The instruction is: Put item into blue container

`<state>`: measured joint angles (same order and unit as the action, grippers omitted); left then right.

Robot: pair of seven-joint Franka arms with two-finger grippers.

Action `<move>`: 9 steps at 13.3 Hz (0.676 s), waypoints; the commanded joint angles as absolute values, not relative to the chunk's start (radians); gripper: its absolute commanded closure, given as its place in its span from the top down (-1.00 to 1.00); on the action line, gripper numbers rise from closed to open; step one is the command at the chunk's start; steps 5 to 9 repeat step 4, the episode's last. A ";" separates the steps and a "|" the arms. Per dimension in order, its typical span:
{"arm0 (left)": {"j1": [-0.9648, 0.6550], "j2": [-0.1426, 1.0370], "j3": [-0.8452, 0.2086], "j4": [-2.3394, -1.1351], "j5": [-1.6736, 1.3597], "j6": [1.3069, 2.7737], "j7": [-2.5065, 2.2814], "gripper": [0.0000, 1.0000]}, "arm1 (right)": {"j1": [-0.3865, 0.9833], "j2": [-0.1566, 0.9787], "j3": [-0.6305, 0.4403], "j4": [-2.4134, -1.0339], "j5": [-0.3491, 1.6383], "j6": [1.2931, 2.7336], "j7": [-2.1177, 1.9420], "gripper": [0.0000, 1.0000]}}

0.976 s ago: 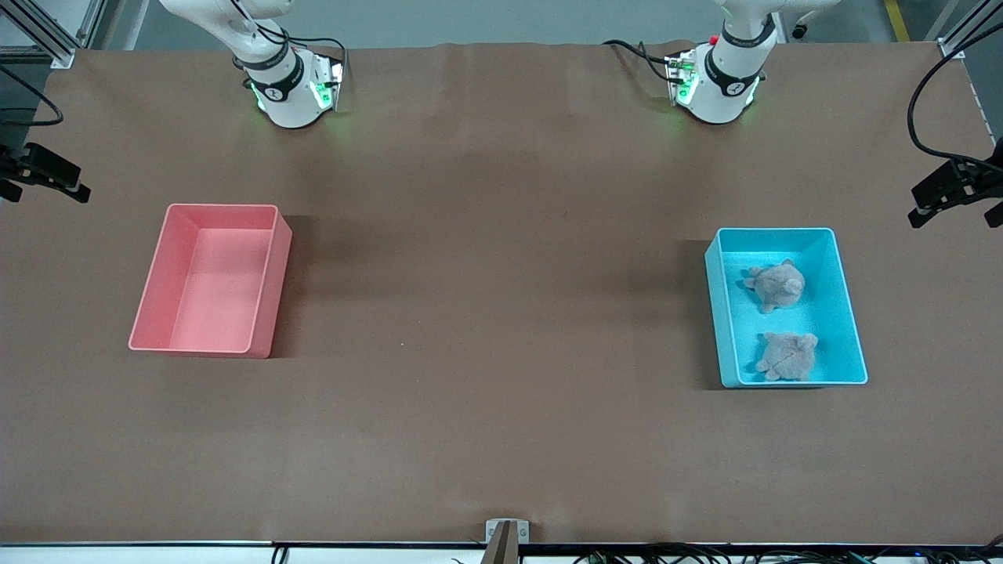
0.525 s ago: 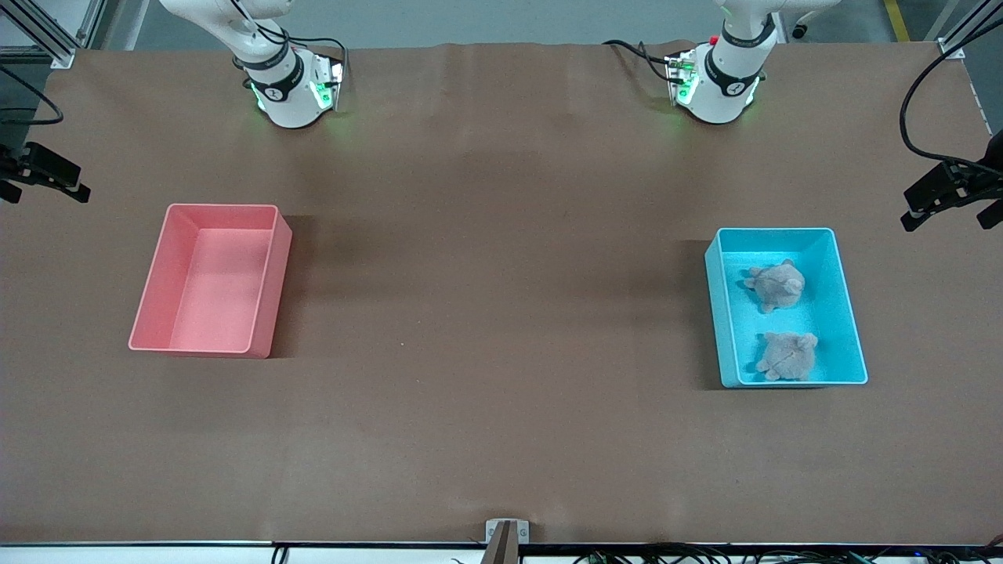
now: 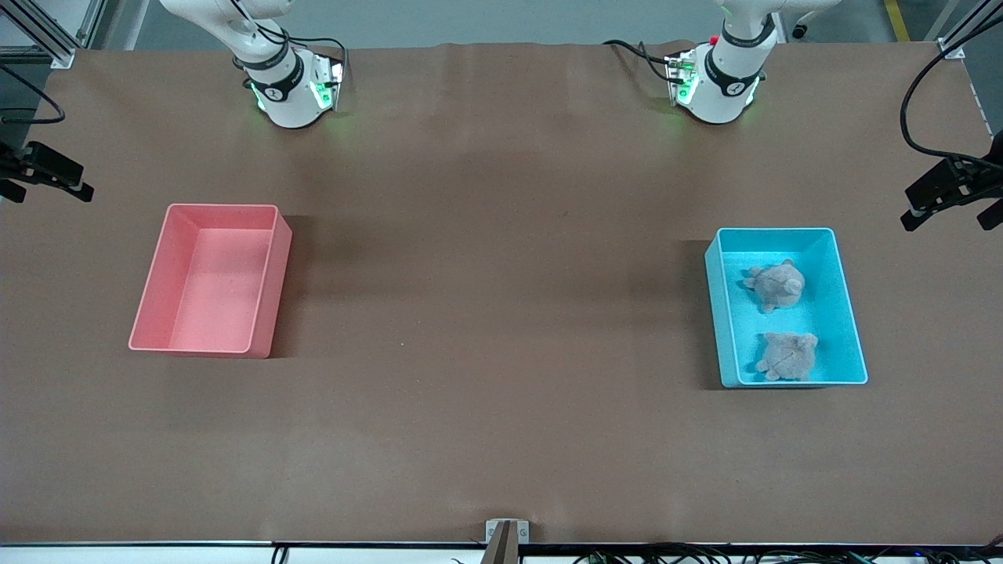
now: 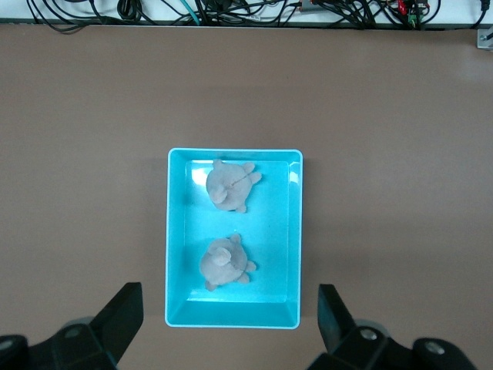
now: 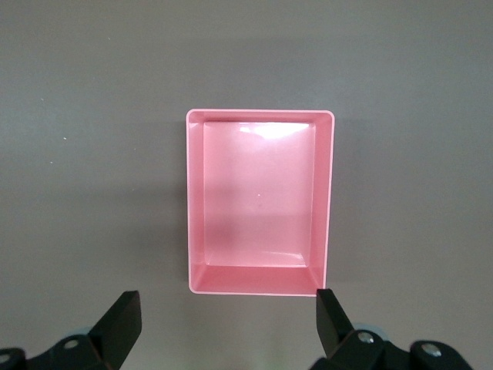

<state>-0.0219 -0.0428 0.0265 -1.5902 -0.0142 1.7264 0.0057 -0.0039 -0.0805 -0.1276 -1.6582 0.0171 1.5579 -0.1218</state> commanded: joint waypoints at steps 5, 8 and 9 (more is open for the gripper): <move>-0.020 -0.026 0.021 -1.557 -0.029 1.700 -0.003 1.00 | -0.006 -0.110 -0.127 -1.686 0.032 1.549 -0.126 1.00; -0.020 -0.026 0.021 -1.557 -0.029 1.700 -0.003 1.00 | -0.006 -0.110 -0.127 -1.686 0.032 1.549 -0.126 1.00; -0.020 -0.026 0.021 -1.557 -0.029 1.700 -0.003 1.00 | -0.006 -0.110 -0.127 -1.686 0.032 1.549 -0.126 1.00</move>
